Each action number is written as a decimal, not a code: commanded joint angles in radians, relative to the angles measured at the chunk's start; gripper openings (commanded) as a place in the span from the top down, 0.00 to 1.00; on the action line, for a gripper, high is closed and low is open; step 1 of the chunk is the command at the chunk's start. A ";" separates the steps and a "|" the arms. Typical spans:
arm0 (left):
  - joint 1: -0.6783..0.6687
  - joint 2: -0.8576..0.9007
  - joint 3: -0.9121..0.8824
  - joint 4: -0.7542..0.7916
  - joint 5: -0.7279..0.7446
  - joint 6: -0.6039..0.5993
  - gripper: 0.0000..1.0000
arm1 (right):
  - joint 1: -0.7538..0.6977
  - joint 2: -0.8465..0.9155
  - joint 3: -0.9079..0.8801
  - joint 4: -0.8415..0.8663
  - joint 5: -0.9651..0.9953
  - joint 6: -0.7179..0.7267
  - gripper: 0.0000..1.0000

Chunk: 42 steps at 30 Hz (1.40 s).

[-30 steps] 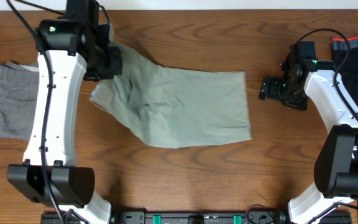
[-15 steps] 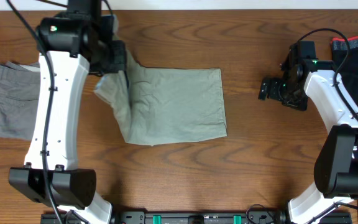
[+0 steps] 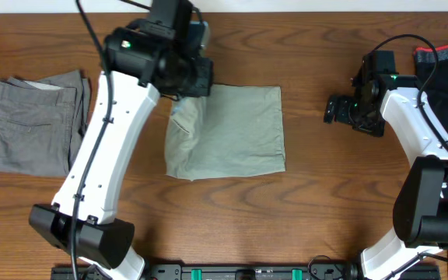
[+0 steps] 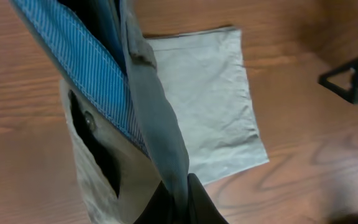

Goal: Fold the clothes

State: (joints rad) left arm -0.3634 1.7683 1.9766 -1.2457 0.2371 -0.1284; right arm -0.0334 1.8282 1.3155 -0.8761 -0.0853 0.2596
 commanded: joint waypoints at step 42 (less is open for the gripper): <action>-0.217 0.266 0.023 0.160 0.130 -0.099 0.90 | -0.012 0.007 0.010 0.024 -0.016 0.016 0.03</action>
State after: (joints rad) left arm -0.5709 2.0003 1.9766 -1.0924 0.3565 -0.2138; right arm -0.0334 1.8286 1.3155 -0.8490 -0.1112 0.2630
